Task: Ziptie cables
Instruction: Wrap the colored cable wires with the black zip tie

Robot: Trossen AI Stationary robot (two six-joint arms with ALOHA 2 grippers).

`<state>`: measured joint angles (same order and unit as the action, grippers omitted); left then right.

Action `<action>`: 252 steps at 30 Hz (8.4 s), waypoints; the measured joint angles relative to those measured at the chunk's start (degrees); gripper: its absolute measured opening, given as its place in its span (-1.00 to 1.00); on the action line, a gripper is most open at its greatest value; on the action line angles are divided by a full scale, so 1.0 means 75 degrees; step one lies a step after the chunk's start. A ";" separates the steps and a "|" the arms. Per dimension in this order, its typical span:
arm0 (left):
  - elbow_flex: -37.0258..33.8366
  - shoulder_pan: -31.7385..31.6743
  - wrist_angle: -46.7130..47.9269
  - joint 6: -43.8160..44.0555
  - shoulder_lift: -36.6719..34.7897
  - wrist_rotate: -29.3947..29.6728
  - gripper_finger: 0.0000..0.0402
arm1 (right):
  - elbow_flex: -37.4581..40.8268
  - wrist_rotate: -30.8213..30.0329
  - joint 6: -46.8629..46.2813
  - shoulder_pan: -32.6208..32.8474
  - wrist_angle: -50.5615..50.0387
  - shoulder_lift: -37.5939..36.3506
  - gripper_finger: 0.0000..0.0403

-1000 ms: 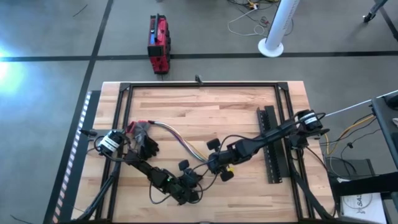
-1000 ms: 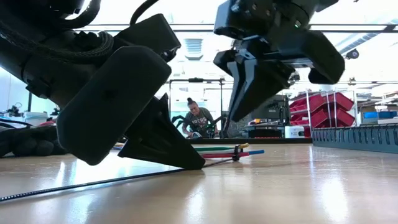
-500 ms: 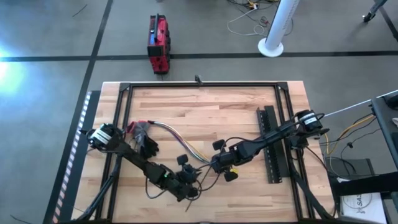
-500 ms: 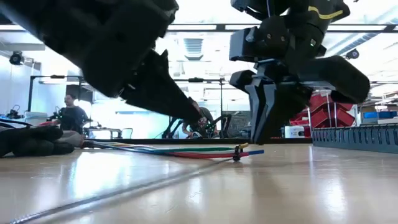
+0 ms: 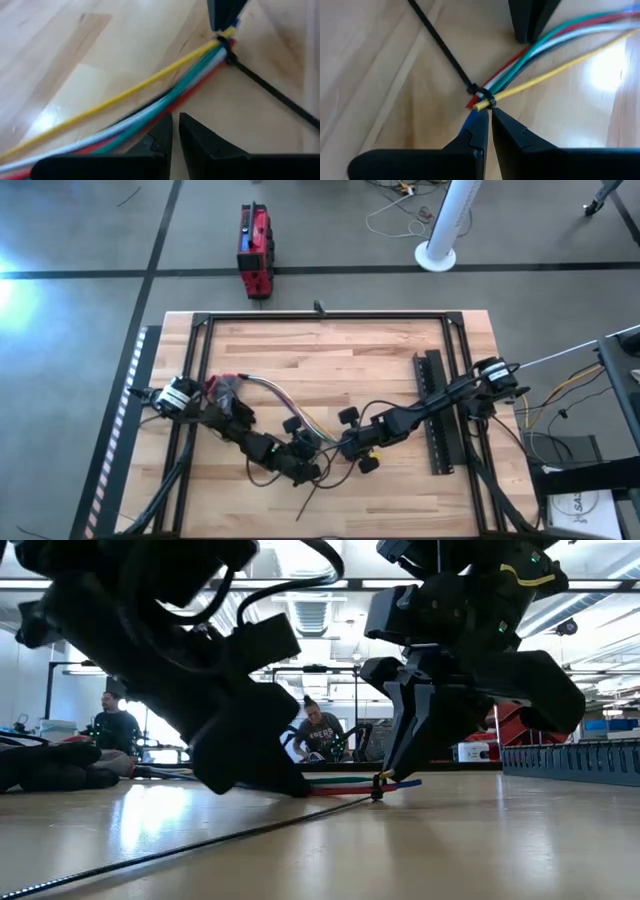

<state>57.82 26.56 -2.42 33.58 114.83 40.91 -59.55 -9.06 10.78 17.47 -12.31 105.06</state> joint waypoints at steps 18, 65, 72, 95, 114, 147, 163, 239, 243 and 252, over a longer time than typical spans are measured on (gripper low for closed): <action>-0.0038 -0.0241 -0.0722 -0.0769 0.0122 0.0068 -0.90 | 0.0024 0.0181 0.0507 -0.0079 0.0668 0.0224 -0.94; -0.0935 -0.0982 -0.0748 -0.0987 -0.0873 -0.0941 -0.90 | 0.0647 -0.1171 -0.2574 0.0318 0.0530 -0.0233 -0.07; -0.1070 -0.0979 -0.1010 -0.0951 -0.0864 -0.0956 -0.90 | 0.0735 -0.1263 -0.2637 0.0321 0.1477 0.0256 -0.05; -0.1161 -0.0973 -0.1343 -0.0948 -0.0834 -0.1015 -0.90 | 0.0749 -0.2223 -0.2154 0.0344 0.1882 0.0152 -0.47; -0.1180 -0.0970 -0.1354 -0.0871 -0.0834 -0.1014 -0.90 | 0.0743 -0.2218 -0.3363 0.0557 0.1525 0.0109 -0.31; -0.1172 -0.0970 -0.1422 -0.1168 -0.0852 -0.1013 -0.90 | 0.0623 -0.1813 -0.3926 0.0601 0.1556 0.0214 -0.29; -0.0866 -0.0845 -0.0919 -0.2707 -0.2181 -0.2110 -0.90 | 0.0650 -0.1788 -0.4268 0.0670 0.1662 0.0251 -0.54; -0.0825 -0.2462 -0.0754 -0.6608 -0.0773 -0.5340 -0.97 | 0.0585 -0.2576 -0.4369 0.0729 0.1317 0.0422 -0.34; -0.0825 -0.2462 -0.0792 -0.6613 -0.0773 -0.5345 -0.97 | 0.0531 -0.2564 -0.4330 0.0603 0.1399 0.0476 -0.32; -0.0833 -0.2447 -0.0865 -0.6617 -0.0773 -0.5352 -0.97 | 0.0414 -0.2299 -0.4146 0.0498 0.2005 0.0876 -0.42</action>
<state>51.57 8.21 -8.91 -16.04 109.03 0.77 -56.45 -26.30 -20.32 21.21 2.72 111.63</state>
